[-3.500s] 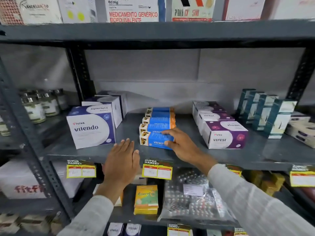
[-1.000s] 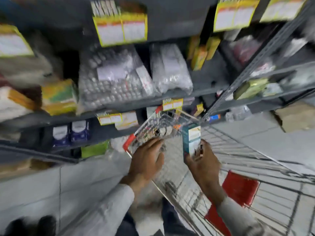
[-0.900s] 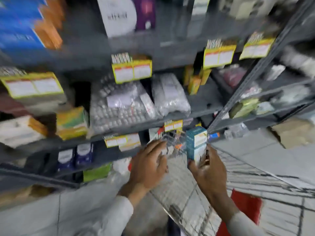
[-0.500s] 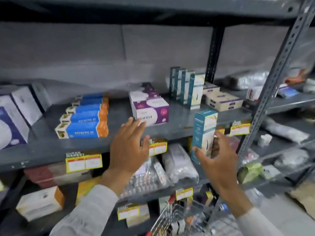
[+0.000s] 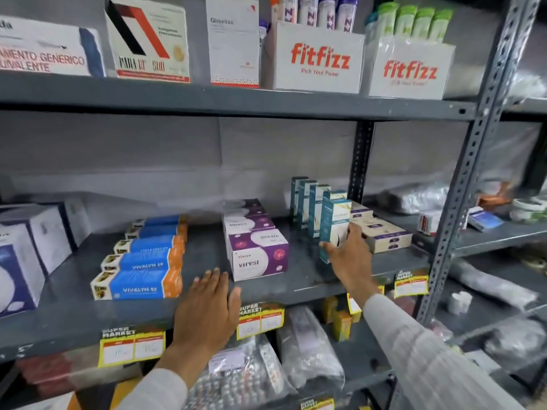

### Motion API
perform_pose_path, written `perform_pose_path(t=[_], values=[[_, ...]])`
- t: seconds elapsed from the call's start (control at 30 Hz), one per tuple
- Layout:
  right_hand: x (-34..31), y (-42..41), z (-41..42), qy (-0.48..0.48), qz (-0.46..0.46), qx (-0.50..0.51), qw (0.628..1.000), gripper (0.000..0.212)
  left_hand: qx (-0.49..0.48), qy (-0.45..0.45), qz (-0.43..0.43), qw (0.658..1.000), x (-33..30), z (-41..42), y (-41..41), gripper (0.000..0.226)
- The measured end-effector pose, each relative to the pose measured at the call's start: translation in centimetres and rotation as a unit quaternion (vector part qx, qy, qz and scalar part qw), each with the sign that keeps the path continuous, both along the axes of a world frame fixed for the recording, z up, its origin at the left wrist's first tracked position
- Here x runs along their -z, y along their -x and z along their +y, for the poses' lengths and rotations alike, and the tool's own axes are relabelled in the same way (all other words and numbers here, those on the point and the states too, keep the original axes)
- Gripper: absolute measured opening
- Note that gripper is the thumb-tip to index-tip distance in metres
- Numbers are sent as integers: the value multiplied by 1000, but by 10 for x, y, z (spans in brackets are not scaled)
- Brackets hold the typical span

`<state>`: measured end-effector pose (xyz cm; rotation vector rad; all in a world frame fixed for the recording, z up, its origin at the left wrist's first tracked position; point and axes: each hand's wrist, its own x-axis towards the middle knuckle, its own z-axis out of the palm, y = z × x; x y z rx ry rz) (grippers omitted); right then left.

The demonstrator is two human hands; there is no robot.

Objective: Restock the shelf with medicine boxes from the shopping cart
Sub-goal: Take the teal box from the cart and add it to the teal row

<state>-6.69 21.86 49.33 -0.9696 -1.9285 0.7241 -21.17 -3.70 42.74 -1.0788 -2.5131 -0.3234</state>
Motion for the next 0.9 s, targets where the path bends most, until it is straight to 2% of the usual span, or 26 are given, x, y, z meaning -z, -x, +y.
perform_pose_path(t=[0.2, 0.4, 0.9], values=[[22, -4, 0, -18, -22, 3, 1000, 71, -1, -3, -9, 1000, 1, 2, 2, 80], [27, -11, 19, -13, -52, 37, 998, 58, -4, 6, -10, 1000, 2, 2, 3, 85], [31, -21, 26, -18, -51, 50, 997, 55, -2, -8, -36, 999, 2, 2, 3, 86]])
